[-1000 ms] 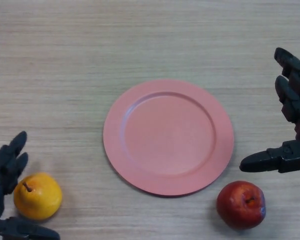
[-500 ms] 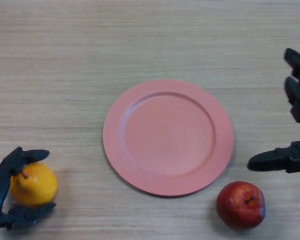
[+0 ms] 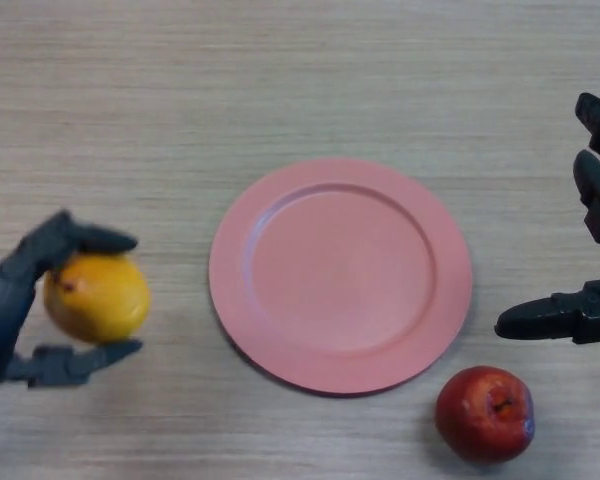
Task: Pick up the yellow pear and place it on the plate
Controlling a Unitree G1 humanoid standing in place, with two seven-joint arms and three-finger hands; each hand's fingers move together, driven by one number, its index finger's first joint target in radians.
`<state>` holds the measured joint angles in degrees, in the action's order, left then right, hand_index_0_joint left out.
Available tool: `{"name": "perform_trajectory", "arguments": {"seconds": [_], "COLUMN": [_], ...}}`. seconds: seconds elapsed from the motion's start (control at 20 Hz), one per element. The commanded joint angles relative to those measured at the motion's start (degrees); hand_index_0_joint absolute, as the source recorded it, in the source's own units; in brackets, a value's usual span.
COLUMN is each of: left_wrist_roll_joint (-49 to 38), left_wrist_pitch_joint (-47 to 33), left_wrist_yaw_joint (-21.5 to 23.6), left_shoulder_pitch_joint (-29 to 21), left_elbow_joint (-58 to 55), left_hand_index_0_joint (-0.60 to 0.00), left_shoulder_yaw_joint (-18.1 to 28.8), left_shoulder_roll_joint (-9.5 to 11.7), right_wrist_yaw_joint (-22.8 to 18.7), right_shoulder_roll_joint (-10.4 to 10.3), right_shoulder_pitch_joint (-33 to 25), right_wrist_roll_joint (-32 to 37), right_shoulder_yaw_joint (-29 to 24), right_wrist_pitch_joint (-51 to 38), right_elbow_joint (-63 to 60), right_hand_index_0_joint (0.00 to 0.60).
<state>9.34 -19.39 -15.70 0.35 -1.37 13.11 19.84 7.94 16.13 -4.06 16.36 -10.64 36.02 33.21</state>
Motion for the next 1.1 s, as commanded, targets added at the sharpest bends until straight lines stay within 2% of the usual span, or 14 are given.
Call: {"name": "perform_trajectory", "arguments": {"seconds": [0.05, 0.15, 0.25, 0.35, 0.5, 0.55, 0.75, 0.8, 0.85, 0.9, 0.95, 1.0, 1.05, 1.1], "left_wrist_roll_joint": [-2.18, 0.54, 5.80, 7.83, 16.81, 16.94, 10.97, 12.38, 12.14, 0.59, -12.33, -13.78, -14.12, -14.47], "left_wrist_pitch_joint": [1.19, 0.35, -2.33, -4.49, -12.07, -12.73, -8.60, -11.91, -16.53, -12.87, -1.38, 0.88, 1.49, 2.32], "left_wrist_yaw_joint": [-3.27, -3.22, 0.30, 4.30, 14.31, 16.77, 13.28, 14.72, 18.36, 14.42, 10.35, 9.98, 9.77, 9.66], "left_shoulder_pitch_joint": [-3.25, -6.12, -9.56, -11.94, -18.20, -21.03, -25.95, -27.39, -29.60, -29.34, -28.69, -28.93, -28.90, -28.84], "left_elbow_joint": [-5.48, -3.85, 0.36, 4.16, 16.11, 21.11, 27.95, 31.17, 35.22, 33.97, 28.73, 28.25, 28.12, 27.97], "left_hand_index_0_joint": [-0.600, -0.600, -0.600, -0.600, -0.600, -0.600, -0.600, -0.600, -0.600, -0.600, -0.600, -0.600, -0.451, -0.350], "left_shoulder_yaw_joint": [0.94, -2.73, -6.28, -9.52, -12.52, -13.22, -15.43, -16.01, -15.21, -16.91, -18.36, -18.57, -18.68, -18.72], "left_shoulder_roll_joint": [1.39, 0.84, 0.00, -1.87, -3.52, -4.36, -7.36, -7.52, -8.20, -8.40, -8.76, -8.86, -8.87, -8.88], "right_wrist_yaw_joint": [-1.82, -2.70, -3.38, -3.56, -3.00, -3.00, -2.90, -2.72, -2.25, -2.12, -1.80, -1.71, -1.68, -1.64], "right_shoulder_roll_joint": [1.91, 2.02, 2.36, 2.75, 2.96, 3.08, 3.00, 3.12, 3.26, 3.25, 3.07, 3.10, 3.14, 3.17], "right_shoulder_pitch_joint": [-2.03, -2.12, -2.56, -2.81, -3.18, -3.26, -3.07, -2.68, -2.08, -2.05, -1.64, -1.58, -1.56, -1.55], "right_wrist_roll_joint": [3.64, 4.68, 5.61, 5.16, 4.31, 4.47, 5.30, 4.99, 4.38, 4.36, 4.07, 3.91, 3.88, 3.86], "right_shoulder_yaw_joint": [-3.56, -3.63, -3.67, -3.80, -4.38, -4.52, -5.12, -5.15, -5.25, -5.40, -5.72, -5.98, -6.05, -6.18], "right_wrist_pitch_joint": [-4.35, -3.30, -1.41, -0.93, -0.64, -0.07, 0.44, 0.00, -0.62, -0.58, -1.02, -1.03, -0.95, -0.86], "right_elbow_joint": [4.12, 4.94, 5.91, 6.66, 7.25, 7.63, 8.09, 8.13, 8.26, 8.25, 8.23, 8.18, 8.23, 8.26], "right_hand_index_0_joint": [0.000, 0.000, 0.000, 0.000, 0.000, 0.000, 0.000, 0.000, 0.000, 0.000, 0.000, 0.000, 0.000, 0.000]}}
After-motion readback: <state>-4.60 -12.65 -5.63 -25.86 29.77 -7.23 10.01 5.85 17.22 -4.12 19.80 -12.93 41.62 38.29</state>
